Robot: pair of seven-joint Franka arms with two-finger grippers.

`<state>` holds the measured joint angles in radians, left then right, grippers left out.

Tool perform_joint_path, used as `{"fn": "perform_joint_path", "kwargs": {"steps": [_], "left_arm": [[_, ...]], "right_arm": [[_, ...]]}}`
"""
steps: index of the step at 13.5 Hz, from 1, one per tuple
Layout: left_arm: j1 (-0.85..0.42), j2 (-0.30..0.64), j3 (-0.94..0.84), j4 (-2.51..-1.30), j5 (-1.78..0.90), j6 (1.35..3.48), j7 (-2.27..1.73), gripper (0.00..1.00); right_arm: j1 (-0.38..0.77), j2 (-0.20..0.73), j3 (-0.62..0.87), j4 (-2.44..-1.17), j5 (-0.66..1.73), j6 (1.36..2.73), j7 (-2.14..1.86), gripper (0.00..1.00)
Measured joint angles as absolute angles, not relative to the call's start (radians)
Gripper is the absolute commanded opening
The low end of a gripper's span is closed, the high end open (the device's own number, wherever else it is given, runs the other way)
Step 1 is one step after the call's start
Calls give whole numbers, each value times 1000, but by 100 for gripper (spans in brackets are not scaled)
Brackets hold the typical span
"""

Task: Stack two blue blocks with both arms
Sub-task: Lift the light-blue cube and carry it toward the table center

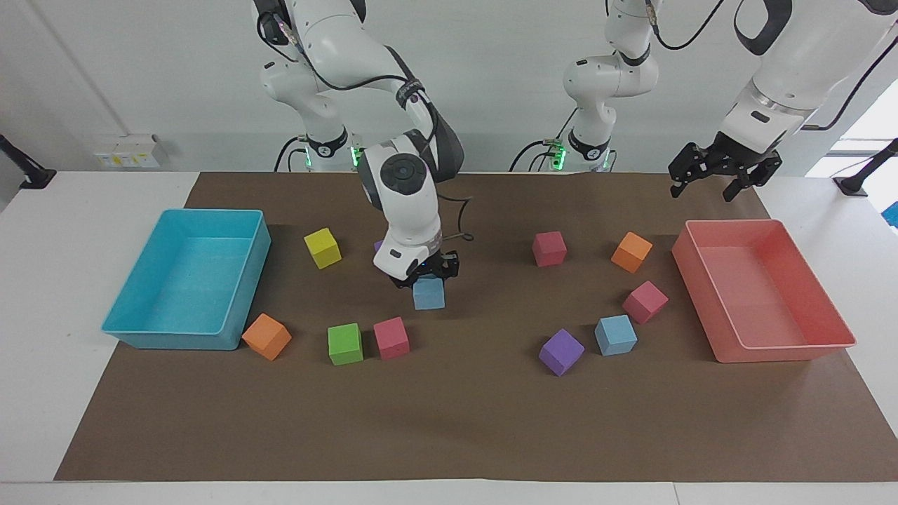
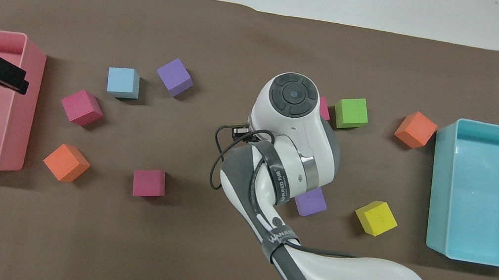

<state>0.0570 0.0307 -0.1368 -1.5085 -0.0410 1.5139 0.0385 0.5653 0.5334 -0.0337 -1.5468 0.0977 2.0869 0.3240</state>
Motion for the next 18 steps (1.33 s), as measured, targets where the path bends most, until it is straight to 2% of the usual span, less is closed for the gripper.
{"fn": "perform_joint_path", "kwargs": {"steps": [6, 14, 17, 18], "left_arm": [[57, 31, -137, -1509, -41, 1514, 38, 100], [57, 31, -137, -1509, -41, 1514, 38, 100], [57, 31, -137, -1509, -41, 1514, 38, 100], [57, 31, -137, -1509, -41, 1514, 38, 100]], "right_arm": [[620, 599, -34, -1535, 98, 2174, 348, 0], [627, 607, -32, -1539, 99, 2181, 348, 0], [627, 608, -32, -1550, 99, 2181, 348, 6], [627, 608, -32, -1552, 99, 2181, 348, 12]]}}
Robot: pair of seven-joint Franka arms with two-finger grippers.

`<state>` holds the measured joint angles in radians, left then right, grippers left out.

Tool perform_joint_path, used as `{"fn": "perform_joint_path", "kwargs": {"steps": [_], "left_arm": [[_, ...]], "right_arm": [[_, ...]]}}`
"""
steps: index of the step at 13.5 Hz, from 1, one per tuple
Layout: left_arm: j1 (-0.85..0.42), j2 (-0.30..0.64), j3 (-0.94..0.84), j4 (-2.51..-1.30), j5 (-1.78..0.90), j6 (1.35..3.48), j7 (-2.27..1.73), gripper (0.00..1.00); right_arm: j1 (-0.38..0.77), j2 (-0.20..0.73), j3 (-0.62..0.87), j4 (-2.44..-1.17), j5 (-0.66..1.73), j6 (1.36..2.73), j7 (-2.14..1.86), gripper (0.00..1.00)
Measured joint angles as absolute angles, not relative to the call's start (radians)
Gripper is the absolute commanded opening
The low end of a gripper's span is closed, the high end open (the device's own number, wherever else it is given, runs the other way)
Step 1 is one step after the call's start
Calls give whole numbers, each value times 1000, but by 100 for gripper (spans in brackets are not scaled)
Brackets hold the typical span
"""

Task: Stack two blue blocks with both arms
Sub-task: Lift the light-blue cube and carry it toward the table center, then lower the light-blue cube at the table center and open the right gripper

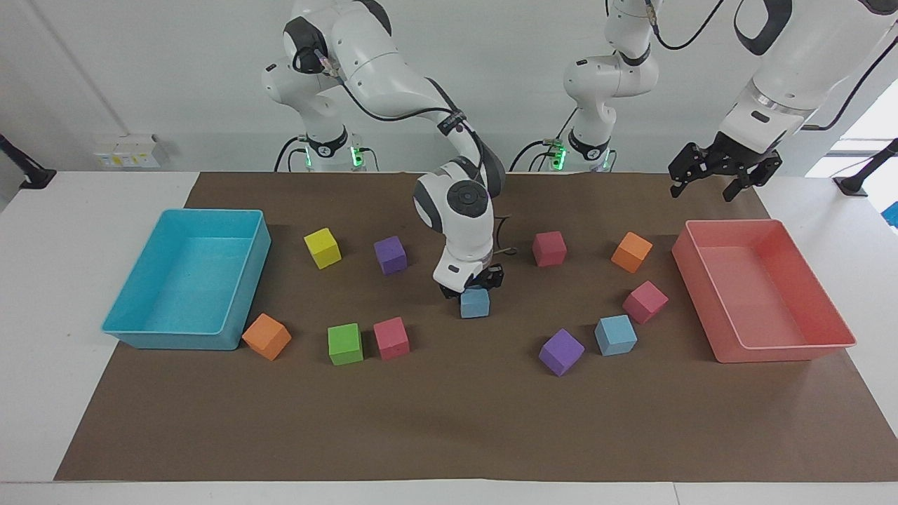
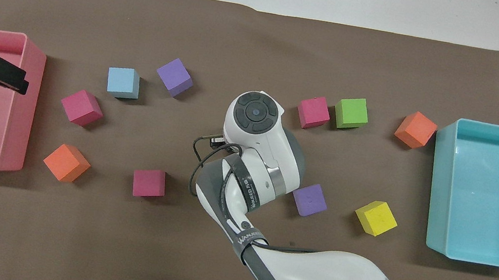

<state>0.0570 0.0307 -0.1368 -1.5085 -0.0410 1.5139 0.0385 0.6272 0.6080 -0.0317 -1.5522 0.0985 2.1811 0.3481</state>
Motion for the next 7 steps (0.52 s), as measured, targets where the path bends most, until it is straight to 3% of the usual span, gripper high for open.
{"fn": "perform_joint_path", "kwargs": {"steps": [4, 6, 7], "left_arm": [[57, 31, -137, -1509, -41, 1514, 38, 100], [57, 31, -137, -1509, -41, 1514, 38, 100], [57, 31, -137, -1509, -41, 1514, 38, 100]], "right_arm": [[627, 608, -32, -1558, 99, 2180, 348, 18], [627, 608, -30, -1560, 99, 2178, 349, 32], [627, 608, -29, -1560, 99, 2178, 350, 50]]}}
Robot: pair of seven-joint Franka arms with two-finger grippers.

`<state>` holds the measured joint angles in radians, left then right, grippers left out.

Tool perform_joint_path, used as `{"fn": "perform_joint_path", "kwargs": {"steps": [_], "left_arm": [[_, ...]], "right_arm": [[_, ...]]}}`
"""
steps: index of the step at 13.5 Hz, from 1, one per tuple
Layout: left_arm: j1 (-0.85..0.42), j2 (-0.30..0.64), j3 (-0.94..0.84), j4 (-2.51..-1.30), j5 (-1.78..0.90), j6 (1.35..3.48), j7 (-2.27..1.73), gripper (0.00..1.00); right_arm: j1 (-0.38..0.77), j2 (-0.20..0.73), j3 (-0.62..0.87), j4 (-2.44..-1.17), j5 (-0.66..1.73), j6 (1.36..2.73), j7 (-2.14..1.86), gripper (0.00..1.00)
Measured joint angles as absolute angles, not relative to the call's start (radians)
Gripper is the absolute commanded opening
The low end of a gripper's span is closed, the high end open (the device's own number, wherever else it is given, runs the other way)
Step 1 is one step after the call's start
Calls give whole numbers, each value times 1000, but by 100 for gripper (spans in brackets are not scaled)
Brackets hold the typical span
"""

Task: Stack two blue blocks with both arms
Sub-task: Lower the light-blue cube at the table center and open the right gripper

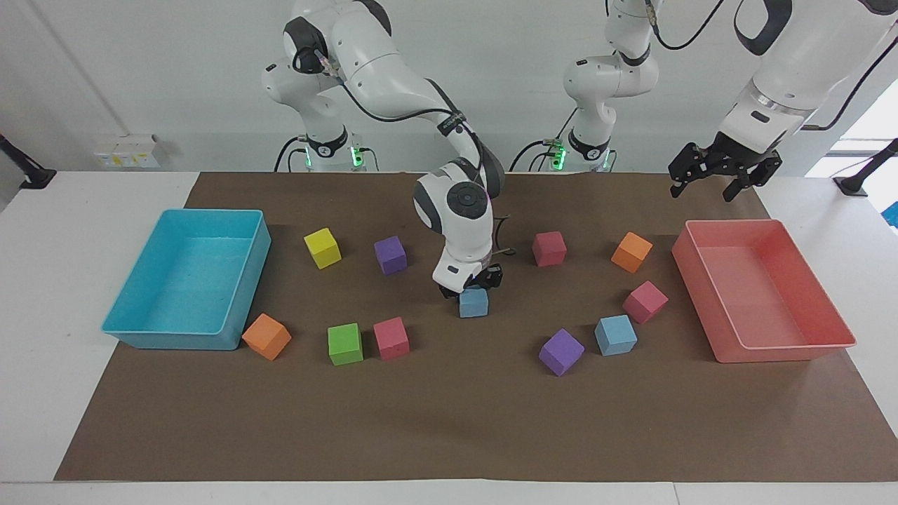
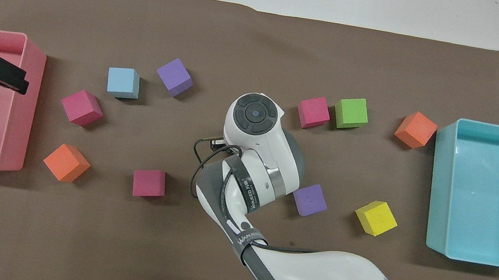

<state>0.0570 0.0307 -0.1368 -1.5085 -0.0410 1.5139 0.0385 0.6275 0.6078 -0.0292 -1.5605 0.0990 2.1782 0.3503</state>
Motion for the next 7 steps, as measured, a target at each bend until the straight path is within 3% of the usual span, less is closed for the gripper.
{"fn": "perform_joint_path", "kwargs": {"steps": [1, 2, 7], "left_arm": [[57, 31, -137, -1509, -41, 1514, 38, 100], [57, 31, -137, -1509, -41, 1514, 38, 100], [57, 31, -137, -1509, -41, 1514, 38, 100]], "right_arm": [[627, 608, -28, -1561, 99, 2178, 354, 86], [627, 608, -28, -1561, 99, 2178, 359, 100], [628, 604, -26, -1561, 99, 2178, 364, 100]]}}
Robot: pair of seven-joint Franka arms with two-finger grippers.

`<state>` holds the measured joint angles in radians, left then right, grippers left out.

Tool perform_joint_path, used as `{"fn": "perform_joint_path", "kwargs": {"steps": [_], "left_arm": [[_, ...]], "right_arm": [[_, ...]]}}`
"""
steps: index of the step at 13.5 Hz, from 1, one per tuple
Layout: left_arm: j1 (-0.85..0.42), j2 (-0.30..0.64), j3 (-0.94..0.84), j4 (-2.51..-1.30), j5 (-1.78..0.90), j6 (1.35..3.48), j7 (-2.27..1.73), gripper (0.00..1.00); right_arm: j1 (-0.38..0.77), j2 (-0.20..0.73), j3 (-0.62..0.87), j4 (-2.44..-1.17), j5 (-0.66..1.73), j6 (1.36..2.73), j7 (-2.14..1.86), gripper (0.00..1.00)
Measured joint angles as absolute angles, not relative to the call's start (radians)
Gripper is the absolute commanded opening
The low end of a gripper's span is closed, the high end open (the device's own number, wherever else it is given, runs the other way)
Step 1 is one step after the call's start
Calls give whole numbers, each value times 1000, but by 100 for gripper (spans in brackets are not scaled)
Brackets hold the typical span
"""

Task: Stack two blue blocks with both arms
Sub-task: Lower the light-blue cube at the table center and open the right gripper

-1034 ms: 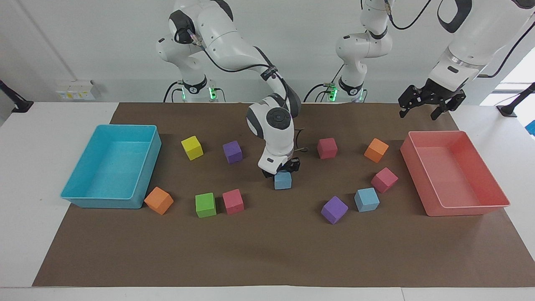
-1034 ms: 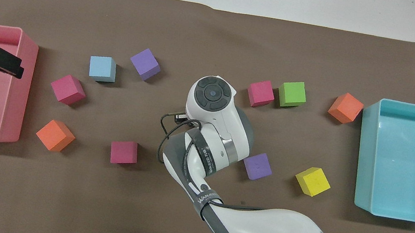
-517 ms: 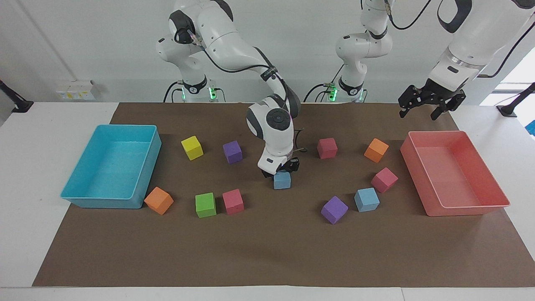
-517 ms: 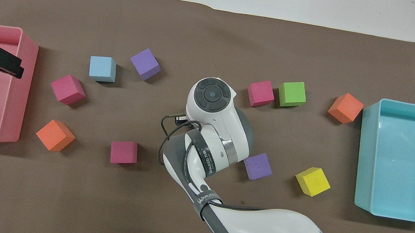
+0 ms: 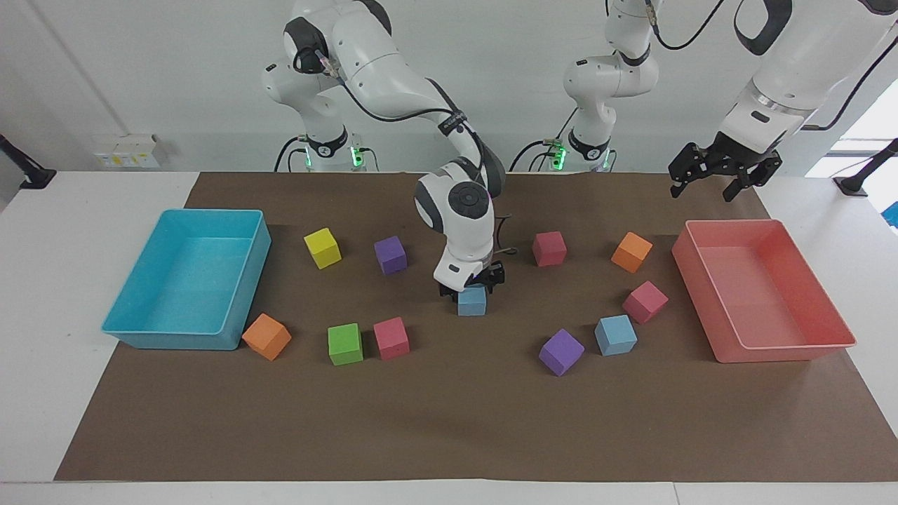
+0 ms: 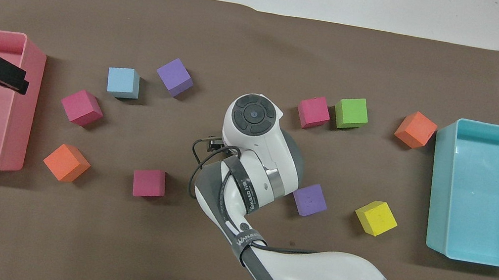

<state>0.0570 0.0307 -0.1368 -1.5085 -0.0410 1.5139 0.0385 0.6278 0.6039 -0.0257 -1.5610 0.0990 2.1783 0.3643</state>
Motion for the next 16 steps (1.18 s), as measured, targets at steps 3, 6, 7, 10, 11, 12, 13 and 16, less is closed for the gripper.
{"fn": "perform_joint_path", "kwargs": {"steps": [3, 6, 7, 10, 11, 12, 13, 16], "left_arm": [[57, 31, -137, -1509, -41, 1514, 38, 100], [57, 31, -137, -1509, -41, 1514, 38, 100], [57, 31, -137, -1509, -41, 1514, 38, 100], [57, 31, -137, -1509, -41, 1514, 38, 100], [57, 31, -137, -1509, -41, 1514, 38, 100], [57, 31, -137, -1509, -41, 1514, 38, 100], [57, 31, -137, -1509, -41, 1514, 38, 100], [57, 31, -137, -1509, -41, 1514, 38, 100]], "right_arm": [[626, 570, -26, -1560, 99, 2178, 364, 100], [621, 519, -27, -1561, 99, 2149, 365, 100], [621, 508, -28, -1562, 99, 2142, 365, 100], [618, 493, -31, -1563, 99, 2140, 371, 100], [609, 489, -32, -1563, 110, 2140, 376, 100], [598, 486, -32, -1563, 148, 2140, 376, 100], [586, 480, -33, -1563, 201, 2142, 376, 100], [544, 464, -32, -1563, 312, 2162, 352, 100]]}}
